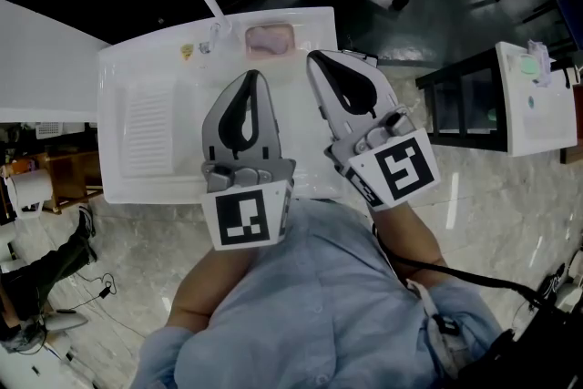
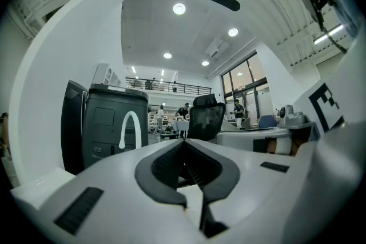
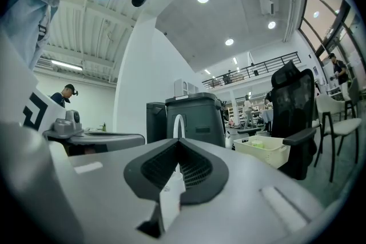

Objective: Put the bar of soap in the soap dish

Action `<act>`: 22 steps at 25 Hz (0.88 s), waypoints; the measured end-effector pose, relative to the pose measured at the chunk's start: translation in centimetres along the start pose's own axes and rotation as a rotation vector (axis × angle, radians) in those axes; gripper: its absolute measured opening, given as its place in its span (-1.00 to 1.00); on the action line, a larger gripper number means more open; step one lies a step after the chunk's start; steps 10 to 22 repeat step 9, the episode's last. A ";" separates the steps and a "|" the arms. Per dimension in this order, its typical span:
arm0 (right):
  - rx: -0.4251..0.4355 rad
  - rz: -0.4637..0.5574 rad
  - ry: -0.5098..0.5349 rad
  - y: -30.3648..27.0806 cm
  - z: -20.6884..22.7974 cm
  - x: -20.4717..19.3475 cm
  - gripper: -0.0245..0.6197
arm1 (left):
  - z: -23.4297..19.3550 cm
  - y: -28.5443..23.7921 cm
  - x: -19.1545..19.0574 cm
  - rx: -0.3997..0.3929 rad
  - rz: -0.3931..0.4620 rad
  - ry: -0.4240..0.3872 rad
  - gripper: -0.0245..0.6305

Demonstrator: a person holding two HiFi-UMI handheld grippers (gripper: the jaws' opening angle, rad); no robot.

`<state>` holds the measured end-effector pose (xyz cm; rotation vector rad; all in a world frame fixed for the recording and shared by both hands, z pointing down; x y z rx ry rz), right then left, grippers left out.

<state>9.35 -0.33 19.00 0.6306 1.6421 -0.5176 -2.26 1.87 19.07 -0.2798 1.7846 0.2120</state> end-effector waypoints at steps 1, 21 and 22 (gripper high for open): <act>0.001 -0.001 0.000 0.0 0.0 0.0 -0.92 | 0.0 0.0 0.0 0.001 -0.001 0.001 -0.91; 0.009 0.004 0.002 -0.3 -0.3 0.1 -0.92 | -0.2 0.0 0.0 0.003 -0.004 0.005 -0.91; 0.009 0.004 0.002 -0.3 -0.3 0.1 -0.92 | -0.2 0.0 0.0 0.003 -0.004 0.005 -0.91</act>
Point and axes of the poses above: the fingertips, and each gripper's own axes: y backward along the fingers, z to its right, x out of its top, the point moved 5 cm from there along y, backward along the fingers, and after that the axes turned 12 degrees about y, right-handed, at the moved point
